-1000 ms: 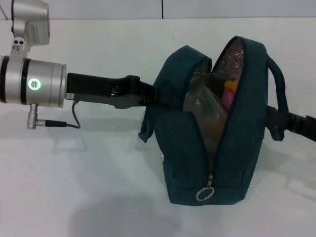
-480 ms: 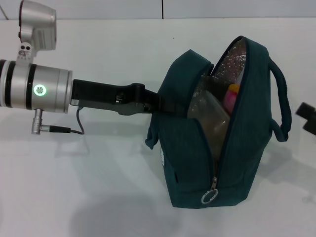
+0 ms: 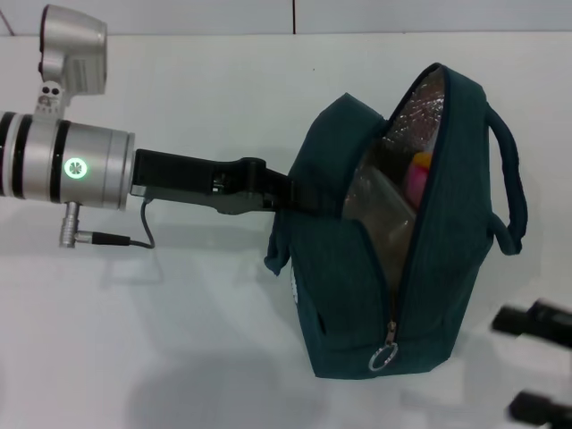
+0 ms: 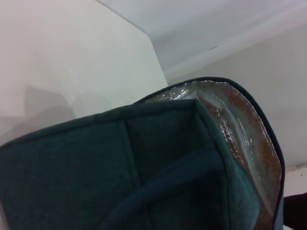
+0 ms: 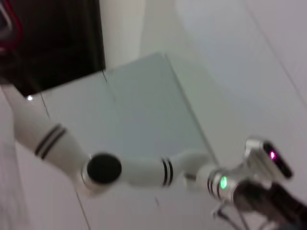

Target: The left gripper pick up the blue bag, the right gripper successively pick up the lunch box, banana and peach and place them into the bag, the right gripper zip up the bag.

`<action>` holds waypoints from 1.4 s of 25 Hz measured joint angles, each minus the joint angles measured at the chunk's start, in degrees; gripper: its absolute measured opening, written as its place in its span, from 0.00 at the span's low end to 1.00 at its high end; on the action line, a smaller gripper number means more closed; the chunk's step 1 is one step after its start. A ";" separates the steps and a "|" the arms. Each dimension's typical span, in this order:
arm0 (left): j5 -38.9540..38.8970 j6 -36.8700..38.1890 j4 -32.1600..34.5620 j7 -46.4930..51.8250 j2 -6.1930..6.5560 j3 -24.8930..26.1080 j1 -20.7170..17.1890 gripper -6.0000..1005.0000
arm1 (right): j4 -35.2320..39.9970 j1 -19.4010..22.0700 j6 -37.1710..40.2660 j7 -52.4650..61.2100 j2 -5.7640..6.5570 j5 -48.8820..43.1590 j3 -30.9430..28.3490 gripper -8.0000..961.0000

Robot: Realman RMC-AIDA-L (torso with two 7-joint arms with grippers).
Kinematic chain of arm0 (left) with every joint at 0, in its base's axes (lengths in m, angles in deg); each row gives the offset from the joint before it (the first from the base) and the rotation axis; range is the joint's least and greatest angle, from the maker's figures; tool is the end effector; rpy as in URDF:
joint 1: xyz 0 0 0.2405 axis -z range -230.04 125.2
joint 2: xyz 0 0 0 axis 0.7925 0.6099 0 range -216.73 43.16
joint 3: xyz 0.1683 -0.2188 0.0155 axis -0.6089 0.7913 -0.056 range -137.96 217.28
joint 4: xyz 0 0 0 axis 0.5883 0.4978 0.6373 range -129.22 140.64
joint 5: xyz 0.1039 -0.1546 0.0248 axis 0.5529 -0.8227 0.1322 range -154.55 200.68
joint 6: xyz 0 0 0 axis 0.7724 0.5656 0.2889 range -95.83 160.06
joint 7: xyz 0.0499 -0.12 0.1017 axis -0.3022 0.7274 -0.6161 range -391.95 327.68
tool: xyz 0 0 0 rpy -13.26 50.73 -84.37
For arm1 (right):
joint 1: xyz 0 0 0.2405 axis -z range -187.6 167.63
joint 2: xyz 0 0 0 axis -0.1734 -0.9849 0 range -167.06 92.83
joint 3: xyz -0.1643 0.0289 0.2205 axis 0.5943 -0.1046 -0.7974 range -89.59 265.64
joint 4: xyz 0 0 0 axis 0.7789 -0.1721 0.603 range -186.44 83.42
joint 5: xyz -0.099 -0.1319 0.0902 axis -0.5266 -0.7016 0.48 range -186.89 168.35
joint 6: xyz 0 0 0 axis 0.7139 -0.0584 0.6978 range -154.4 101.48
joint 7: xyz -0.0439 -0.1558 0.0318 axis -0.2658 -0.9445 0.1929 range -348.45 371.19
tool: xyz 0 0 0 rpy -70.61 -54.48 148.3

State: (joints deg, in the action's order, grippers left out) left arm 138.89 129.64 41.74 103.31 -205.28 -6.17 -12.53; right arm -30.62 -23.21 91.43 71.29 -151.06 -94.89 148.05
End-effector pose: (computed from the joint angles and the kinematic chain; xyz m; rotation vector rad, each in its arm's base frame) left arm -0.1928 0.3323 -0.0438 2.3489 1.6220 0.5863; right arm 0.2682 0.1820 -0.0045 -2.7116 0.5337 1.4720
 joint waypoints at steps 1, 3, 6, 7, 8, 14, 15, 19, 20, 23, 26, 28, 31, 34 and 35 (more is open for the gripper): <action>0.00 0.01 0.00 0.00 -0.13 0.00 0.02 0.04 | -0.07 0.02 -1.75 -0.53 -0.43 -1.50 0.04 0.80; 0.00 0.02 0.00 -0.01 -0.29 -0.02 0.09 0.04 | -0.62 -0.57 -5.91 -0.77 -0.94 -3.83 0.50 0.80; 0.00 0.04 0.00 -0.18 -0.45 -0.04 0.17 0.04 | -2.60 -2.35 -13.11 -1.30 -1.28 -5.23 3.03 0.80; 0.00 0.04 0.00 -0.23 -0.49 -0.04 0.18 0.04 | -2.97 -2.75 -14.79 -1.63 -1.37 -5.19 3.70 0.80; 0.00 0.04 0.00 -0.33 -0.54 -0.05 0.20 0.04 | -3.43 -3.27 -16.77 -2.15 -1.52 -5.12 4.69 0.80; 0.01 0.06 0.00 -0.52 -0.69 -0.05 0.29 0.04 | -3.93 -4.75 -20.78 -3.68 -1.99 -4.25 6.80 0.80; 0.00 0.08 0.00 -0.54 -0.69 -0.05 0.23 0.04 | -3.94 -4.88 -21.15 -3.69 -1.99 -4.04 6.84 0.80; -0.08 0.12 0.00 -0.69 -0.69 -0.04 0.13 0.04 | -4.03 -5.98 -22.94 -3.74 -2.01 -3.46 8.13 0.80; -0.09 0.12 0.00 -0.71 -0.68 -0.04 0.15 0.04 | -4.03 -6.40 -23.45 -3.75 -2.06 -3.23 8.89 0.80; -0.10 0.12 0.00 -0.71 -0.68 -0.04 0.26 0.04 | -4.01 -7.21 -24.13 -3.82 -2.16 -0.81 11.98 0.80; -0.12 0.12 0.00 -0.71 -0.68 -0.04 0.30 0.04 | -3.50 -7.63 -24.56 -3.89 -2.17 3.14 16.60 0.80; -0.13 0.13 -0.03 -0.71 -0.68 -0.04 0.34 0.04 | -3.12 -8.17 -25.10 -3.90 -2.18 5.79 20.36 0.80; -0.14 0.12 -0.05 -0.71 -0.68 -0.04 0.35 0.04 | -3.02 -8.88 -25.96 -3.91 -2.16 7.49 23.99 0.80; -0.16 0.12 -0.07 -0.71 -0.68 -0.04 0.20 0.04 | -3.08 -8.54 -26.39 -3.93 -2.11 7.95 24.34 0.80; -0.18 0.12 -0.08 -0.71 -0.68 -0.04 0.15 0.04 | -3.15 -8.23 -26.40 -3.95 -2.02 8.36 24.26 0.80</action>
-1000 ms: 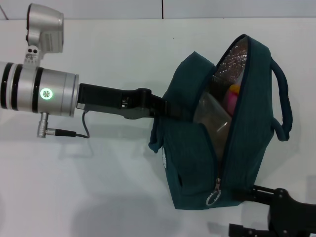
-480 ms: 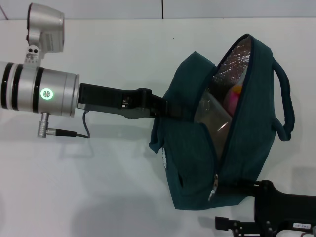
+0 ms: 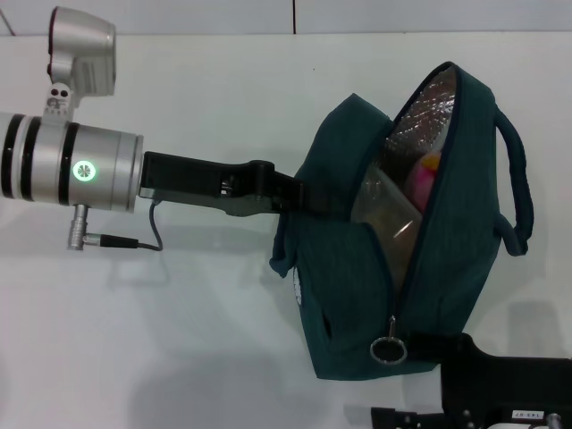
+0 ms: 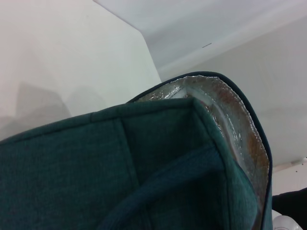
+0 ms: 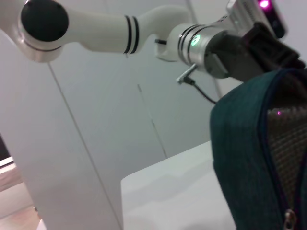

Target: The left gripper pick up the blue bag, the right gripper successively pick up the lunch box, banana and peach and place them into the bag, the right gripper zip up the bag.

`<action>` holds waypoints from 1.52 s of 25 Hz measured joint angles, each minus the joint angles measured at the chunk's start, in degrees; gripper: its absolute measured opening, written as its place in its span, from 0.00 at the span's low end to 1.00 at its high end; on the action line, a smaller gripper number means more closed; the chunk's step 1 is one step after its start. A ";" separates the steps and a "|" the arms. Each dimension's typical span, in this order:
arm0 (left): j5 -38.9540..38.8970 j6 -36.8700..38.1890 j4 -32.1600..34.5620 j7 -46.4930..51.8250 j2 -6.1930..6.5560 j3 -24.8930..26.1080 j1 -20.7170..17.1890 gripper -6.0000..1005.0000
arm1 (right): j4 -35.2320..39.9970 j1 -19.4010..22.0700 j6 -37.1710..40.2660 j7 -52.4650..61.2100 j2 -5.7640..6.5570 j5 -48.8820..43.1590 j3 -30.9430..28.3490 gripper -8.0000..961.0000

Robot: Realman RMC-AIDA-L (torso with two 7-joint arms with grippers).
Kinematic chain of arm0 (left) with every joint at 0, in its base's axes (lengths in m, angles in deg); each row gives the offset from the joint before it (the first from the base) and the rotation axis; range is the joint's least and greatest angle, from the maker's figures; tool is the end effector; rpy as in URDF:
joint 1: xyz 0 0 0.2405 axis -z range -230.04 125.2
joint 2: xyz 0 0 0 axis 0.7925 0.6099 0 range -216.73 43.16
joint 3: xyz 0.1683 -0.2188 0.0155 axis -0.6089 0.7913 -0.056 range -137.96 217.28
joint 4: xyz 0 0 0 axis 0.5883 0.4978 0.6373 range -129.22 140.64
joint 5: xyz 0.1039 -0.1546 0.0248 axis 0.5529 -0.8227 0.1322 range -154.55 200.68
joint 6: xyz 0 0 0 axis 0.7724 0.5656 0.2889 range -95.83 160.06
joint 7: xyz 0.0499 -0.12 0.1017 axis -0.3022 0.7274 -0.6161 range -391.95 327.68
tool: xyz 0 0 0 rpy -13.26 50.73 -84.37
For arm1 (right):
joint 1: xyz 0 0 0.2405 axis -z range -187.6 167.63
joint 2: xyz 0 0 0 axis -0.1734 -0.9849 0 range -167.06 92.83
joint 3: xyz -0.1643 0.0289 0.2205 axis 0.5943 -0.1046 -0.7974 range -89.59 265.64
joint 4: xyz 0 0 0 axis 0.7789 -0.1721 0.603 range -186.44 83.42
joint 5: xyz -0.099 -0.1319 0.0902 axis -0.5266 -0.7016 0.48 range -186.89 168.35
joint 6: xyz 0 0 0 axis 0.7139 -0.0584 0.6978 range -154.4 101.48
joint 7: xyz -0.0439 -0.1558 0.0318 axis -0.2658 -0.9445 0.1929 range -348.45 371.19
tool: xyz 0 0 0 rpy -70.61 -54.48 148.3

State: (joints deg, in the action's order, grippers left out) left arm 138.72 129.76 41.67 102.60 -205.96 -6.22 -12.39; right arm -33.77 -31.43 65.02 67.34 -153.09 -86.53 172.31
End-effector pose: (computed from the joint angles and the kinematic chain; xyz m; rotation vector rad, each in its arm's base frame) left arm -0.1890 0.3302 -0.0480 2.3474 1.5989 0.5928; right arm 0.2681 0.2194 -0.0882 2.9369 -0.5293 -0.9557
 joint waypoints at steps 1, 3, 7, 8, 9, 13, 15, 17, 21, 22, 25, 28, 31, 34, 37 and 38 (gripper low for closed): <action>0.00 0.00 -0.01 0.00 0.00 0.00 -0.04 0.04 | -0.04 0.29 0.03 -0.02 0.10 0.43 -0.02 0.80; 0.00 0.00 -0.01 0.00 0.00 0.00 -0.05 0.04 | -0.10 0.80 0.17 -0.06 0.23 1.11 -0.04 0.80; 0.00 0.00 -0.01 0.00 0.00 0.00 -0.05 0.04 | -0.67 1.39 0.16 -0.08 0.38 2.39 -0.07 0.80; 0.00 0.00 -0.01 0.00 0.00 0.00 -0.05 0.04 | -0.73 1.50 0.07 -0.08 0.40 2.48 -0.07 0.80; 0.00 0.00 -0.01 0.00 0.00 0.00 -0.04 0.04 | -0.74 1.63 0.03 -0.08 0.42 2.53 -0.09 0.80; 0.00 0.00 -0.01 0.00 0.00 0.00 -0.05 0.04 | -0.77 2.05 0.21 -0.07 0.44 3.25 -0.14 0.80; 0.00 0.00 -0.01 0.00 0.00 0.00 -0.05 0.04 | -0.79 2.10 0.13 0.02 0.46 3.26 -0.14 0.76; 0.00 0.00 -0.01 0.00 0.00 0.00 -0.08 0.04 | -0.79 2.11 -0.12 0.15 0.51 3.27 -0.14 0.69; 0.01 0.07 -0.01 0.00 0.00 0.00 -0.12 0.04 | -0.98 2.12 -0.84 0.35 0.52 3.77 -0.11 0.58; 0.01 0.16 -0.01 0.00 0.00 0.00 -0.13 0.04 | -1.06 2.12 -0.92 0.38 0.52 3.94 -0.10 0.56; 0.01 0.56 -0.01 0.00 0.00 0.00 -0.08 0.04 | -1.26 2.12 -1.05 0.41 0.50 4.51 -0.14 0.49; 0.01 0.61 -0.02 0.00 0.00 0.00 0.07 0.04 | -1.31 2.12 -1.38 0.43 0.49 4.91 -0.17 0.43; 0.02 0.62 -0.01 -0.08 0.00 0.00 0.12 0.04 | -1.32 2.11 -1.70 0.44 0.49 5.30 -0.17 0.37; 0.02 0.62 -0.01 -0.18 0.00 0.00 0.11 0.04 | -1.32 2.11 -1.81 0.45 0.49 5.41 -0.17 0.12; 0.01 0.62 -0.01 -0.43 0.00 0.00 0.05 0.04 | -1.32 2.11 -2.33 0.27 0.49 5.46 -0.17 0.06; 0.02 0.62 -0.01 -0.50 0.00 0.00 0.05 0.04 | -1.31 2.11 -2.53 0.19 0.48 5.48 -0.17 0.04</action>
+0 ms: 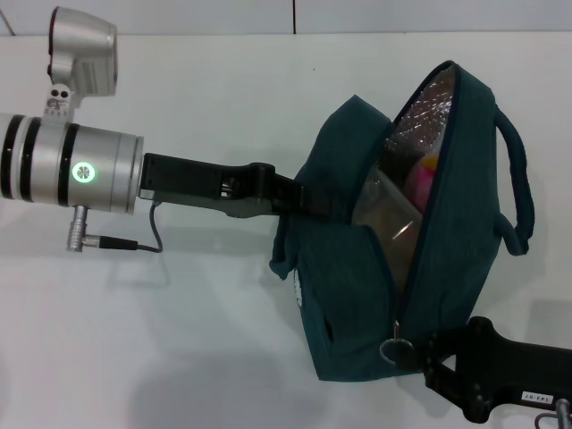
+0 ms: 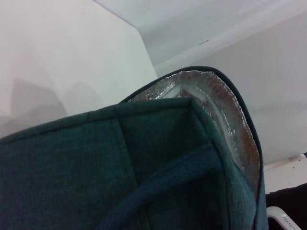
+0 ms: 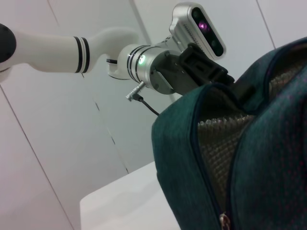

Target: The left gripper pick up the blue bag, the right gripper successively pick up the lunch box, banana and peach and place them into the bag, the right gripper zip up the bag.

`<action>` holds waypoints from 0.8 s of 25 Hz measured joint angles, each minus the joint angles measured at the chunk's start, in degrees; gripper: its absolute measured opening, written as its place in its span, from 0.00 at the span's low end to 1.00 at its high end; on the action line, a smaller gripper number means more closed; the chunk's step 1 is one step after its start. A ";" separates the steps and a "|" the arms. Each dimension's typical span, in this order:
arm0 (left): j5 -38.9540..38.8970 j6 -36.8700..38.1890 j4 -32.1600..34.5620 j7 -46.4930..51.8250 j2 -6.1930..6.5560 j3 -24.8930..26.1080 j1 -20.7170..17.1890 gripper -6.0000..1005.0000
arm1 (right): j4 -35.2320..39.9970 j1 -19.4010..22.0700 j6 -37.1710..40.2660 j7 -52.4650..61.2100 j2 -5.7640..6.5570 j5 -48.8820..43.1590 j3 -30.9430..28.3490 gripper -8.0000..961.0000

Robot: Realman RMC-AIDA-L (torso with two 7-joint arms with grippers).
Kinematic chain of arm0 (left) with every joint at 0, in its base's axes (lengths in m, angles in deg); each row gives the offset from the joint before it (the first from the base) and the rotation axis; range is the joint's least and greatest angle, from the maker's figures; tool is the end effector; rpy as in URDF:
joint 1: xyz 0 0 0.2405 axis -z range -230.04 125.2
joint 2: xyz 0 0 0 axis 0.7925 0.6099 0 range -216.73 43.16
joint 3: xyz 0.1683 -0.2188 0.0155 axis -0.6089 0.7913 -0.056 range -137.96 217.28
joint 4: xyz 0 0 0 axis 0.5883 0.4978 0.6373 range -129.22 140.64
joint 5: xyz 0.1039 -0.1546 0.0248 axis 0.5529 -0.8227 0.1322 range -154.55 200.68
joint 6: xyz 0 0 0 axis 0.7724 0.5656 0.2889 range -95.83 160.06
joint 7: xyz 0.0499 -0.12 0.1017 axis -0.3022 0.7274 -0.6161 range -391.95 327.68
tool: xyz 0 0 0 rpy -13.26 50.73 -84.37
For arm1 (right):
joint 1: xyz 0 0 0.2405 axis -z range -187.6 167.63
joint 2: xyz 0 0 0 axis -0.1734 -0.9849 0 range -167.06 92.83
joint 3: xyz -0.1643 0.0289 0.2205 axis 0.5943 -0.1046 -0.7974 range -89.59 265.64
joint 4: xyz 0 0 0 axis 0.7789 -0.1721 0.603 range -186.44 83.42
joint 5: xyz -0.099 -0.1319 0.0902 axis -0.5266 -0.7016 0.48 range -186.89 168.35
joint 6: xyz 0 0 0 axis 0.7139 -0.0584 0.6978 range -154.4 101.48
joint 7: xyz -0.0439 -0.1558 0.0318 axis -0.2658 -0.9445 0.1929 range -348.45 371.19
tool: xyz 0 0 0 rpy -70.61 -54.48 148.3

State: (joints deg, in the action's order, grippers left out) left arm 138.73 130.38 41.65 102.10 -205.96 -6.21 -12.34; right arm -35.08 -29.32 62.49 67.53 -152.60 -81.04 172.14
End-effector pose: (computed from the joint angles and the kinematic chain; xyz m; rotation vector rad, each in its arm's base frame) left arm -0.1881 0.3287 -0.0478 2.3496 1.5804 0.5899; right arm 0.2808 0.2246 -0.0822 -2.8106 0.6441 0.9650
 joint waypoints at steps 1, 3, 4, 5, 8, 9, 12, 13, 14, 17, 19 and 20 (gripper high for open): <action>0.00 0.00 0.00 -0.02 0.00 0.00 0.00 0.04 | 0.00 0.00 -0.17 -0.06 0.00 0.03 -0.01 0.03; 0.00 0.00 0.00 -0.03 0.00 0.00 0.01 0.04 | 0.00 0.22 -0.12 -0.12 0.01 0.06 -0.44 0.03; -0.01 0.00 0.00 -0.03 0.00 0.00 0.01 0.04 | 0.00 0.49 0.05 -0.12 0.05 0.06 -0.84 0.03; -0.01 0.00 0.00 -0.03 0.00 0.00 0.01 0.04 | 0.00 0.82 0.43 -0.13 0.09 0.06 -1.41 0.03; -0.01 0.00 0.00 -0.08 0.00 0.11 -0.11 0.04 | 0.26 2.24 2.54 -0.13 0.37 0.07 -3.75 0.03; -0.01 0.00 0.00 -0.09 0.00 0.18 -0.12 0.04 | 0.39 2.69 3.82 -0.14 0.49 0.06 -4.78 0.02; -0.01 -0.06 0.00 -0.19 0.00 0.23 -0.11 0.04 | 0.49 3.57 7.67 -0.15 0.92 -0.05 -8.01 0.02; -0.01 -0.10 0.00 -0.32 0.00 0.24 -0.11 0.04 | 0.44 3.63 8.47 -0.15 1.05 -0.07 -8.72 0.02; -0.01 -0.15 0.00 -0.45 0.00 0.25 -0.11 0.04 | 0.35 3.67 8.99 -0.16 1.12 -0.10 -9.20 0.02; -0.01 -0.28 0.00 -0.81 0.00 0.26 -0.10 0.04 | 0.46 3.62 9.45 -0.17 1.04 -0.12 -9.55 0.02; -0.01 -0.31 0.00 -1.04 0.00 0.27 -0.10 0.04 | 0.55 3.30 9.62 -0.18 0.75 -0.12 -9.56 0.02; -0.01 -0.32 0.00 -1.26 0.00 0.29 -0.11 0.04 | 0.57 3.02 9.84 -0.21 0.58 -0.11 -9.58 0.02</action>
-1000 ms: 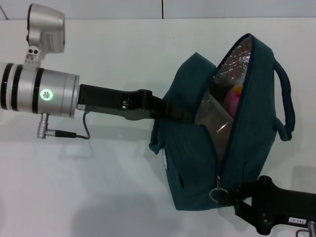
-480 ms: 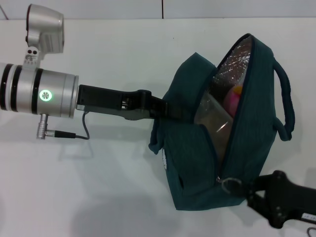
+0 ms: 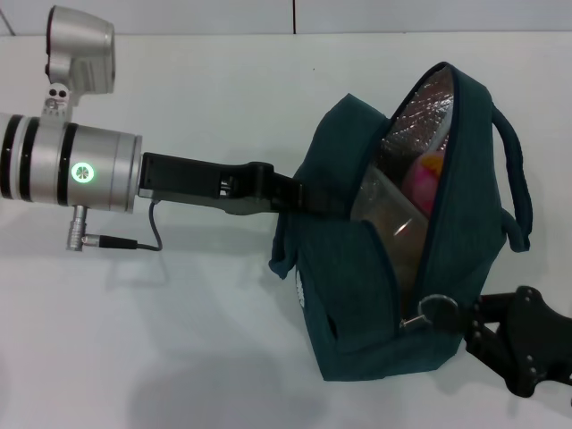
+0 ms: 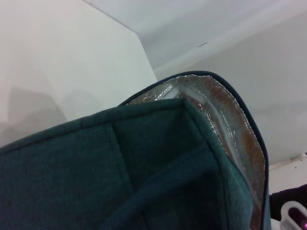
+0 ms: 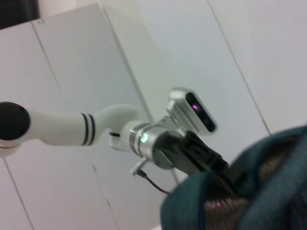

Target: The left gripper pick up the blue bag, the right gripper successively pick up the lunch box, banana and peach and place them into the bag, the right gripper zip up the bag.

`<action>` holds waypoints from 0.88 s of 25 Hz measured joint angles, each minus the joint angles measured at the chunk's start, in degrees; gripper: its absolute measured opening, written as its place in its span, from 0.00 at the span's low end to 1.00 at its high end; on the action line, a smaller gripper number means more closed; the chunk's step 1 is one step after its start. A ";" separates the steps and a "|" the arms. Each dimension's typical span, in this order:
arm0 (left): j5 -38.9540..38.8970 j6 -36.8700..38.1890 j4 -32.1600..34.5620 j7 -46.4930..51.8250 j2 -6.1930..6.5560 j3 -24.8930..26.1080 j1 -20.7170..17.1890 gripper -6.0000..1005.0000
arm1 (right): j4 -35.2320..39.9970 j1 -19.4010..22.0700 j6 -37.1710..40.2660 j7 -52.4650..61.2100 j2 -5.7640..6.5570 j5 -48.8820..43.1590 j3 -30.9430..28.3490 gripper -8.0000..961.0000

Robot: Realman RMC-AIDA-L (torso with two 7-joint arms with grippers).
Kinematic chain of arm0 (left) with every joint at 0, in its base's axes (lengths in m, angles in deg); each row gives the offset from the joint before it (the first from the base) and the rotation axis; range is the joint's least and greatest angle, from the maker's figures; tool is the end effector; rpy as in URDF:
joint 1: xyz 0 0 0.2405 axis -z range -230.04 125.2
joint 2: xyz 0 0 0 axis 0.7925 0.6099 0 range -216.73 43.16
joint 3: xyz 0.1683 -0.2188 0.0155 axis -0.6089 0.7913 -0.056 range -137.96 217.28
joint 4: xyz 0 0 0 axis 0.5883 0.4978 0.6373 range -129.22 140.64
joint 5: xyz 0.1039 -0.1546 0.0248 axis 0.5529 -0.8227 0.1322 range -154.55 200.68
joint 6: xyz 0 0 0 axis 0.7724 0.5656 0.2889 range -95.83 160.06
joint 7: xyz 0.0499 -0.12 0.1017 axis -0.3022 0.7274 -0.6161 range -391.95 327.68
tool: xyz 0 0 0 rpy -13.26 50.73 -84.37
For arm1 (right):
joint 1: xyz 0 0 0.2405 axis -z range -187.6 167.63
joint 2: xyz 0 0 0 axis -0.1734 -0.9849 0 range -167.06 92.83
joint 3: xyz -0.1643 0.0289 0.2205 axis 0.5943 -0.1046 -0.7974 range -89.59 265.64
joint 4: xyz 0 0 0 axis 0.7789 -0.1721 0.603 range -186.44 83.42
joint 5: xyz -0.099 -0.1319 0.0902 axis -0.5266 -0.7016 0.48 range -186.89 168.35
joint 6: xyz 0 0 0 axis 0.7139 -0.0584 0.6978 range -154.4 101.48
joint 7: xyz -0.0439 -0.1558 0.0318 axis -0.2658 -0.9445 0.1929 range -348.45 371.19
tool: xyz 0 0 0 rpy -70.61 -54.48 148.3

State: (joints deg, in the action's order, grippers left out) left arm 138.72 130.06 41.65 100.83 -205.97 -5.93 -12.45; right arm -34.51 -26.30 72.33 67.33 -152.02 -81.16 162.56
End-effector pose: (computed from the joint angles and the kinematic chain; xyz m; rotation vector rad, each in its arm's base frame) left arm -0.1890 0.3297 -0.0474 2.3708 1.5650 0.6041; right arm 0.2757 0.2202 -0.0475 -2.6526 0.6185 1.2050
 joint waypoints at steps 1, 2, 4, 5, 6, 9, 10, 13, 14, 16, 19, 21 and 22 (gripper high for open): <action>0.00 -0.02 -0.12 -0.43 -0.01 0.02 -0.02 0.04 | 0.03 -0.26 0.25 -0.07 -0.10 0.03 0.00 0.02; -0.06 -0.06 -0.39 -0.95 -0.03 0.05 -0.04 0.04 | 0.03 -0.67 0.67 -0.45 -0.23 0.28 -0.01 0.02; -0.73 -0.16 -1.22 -2.20 -0.07 0.06 -0.02 0.04 | -0.13 -1.67 1.80 -1.43 -0.46 1.61 0.07 0.02; -1.13 -0.18 -1.62 -2.78 -0.08 0.06 0.00 0.04 | -0.33 -2.20 2.43 -2.04 -0.64 2.79 0.22 0.02; -1.39 -0.21 -1.82 -3.21 -0.08 0.06 0.01 0.04 | -0.42 -2.47 2.72 -2.32 -0.74 3.44 0.32 0.02; -1.64 -0.30 -2.00 -3.98 -0.08 0.06 0.00 0.04 | -0.53 -3.00 3.54 -3.32 -0.98 5.68 0.50 0.02; -1.65 -0.34 -2.01 -4.09 -0.08 0.06 -0.02 0.04 | -0.54 -3.03 3.87 -3.62 -1.00 6.41 0.49 0.02; -1.67 -0.49 -2.02 -4.44 -0.09 0.06 -0.03 0.04 | -0.50 -3.10 5.32 -4.42 -1.02 9.09 0.53 0.02; -1.67 -0.66 -2.02 -4.62 -0.08 0.06 -0.03 0.04 | -0.46 -3.13 5.64 -4.46 -1.02 9.74 0.55 0.02; -1.68 -0.97 -2.02 -5.06 -0.08 0.02 -0.05 0.04 | -0.39 -3.43 6.44 -4.46 -1.01 11.19 0.60 0.02; -1.70 -1.11 -2.09 -6.13 -0.14 0.03 -0.07 0.04 | -0.37 -3.70 7.18 -4.46 -1.02 11.84 0.66 0.02; -2.13 -1.14 -2.20 -7.43 -0.25 0.07 -0.15 0.04 | -0.35 -3.78 7.28 -4.46 -1.07 11.86 0.70 0.02; -2.99 -1.12 -2.38 -8.52 -0.31 0.04 -0.33 0.04 | -0.37 -3.80 7.29 -4.46 -1.09 11.87 0.73 0.02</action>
State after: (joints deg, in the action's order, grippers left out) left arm 135.73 128.94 39.27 92.31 -206.27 -5.89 -12.78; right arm -34.88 -30.10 79.62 62.87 -153.12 -69.29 163.28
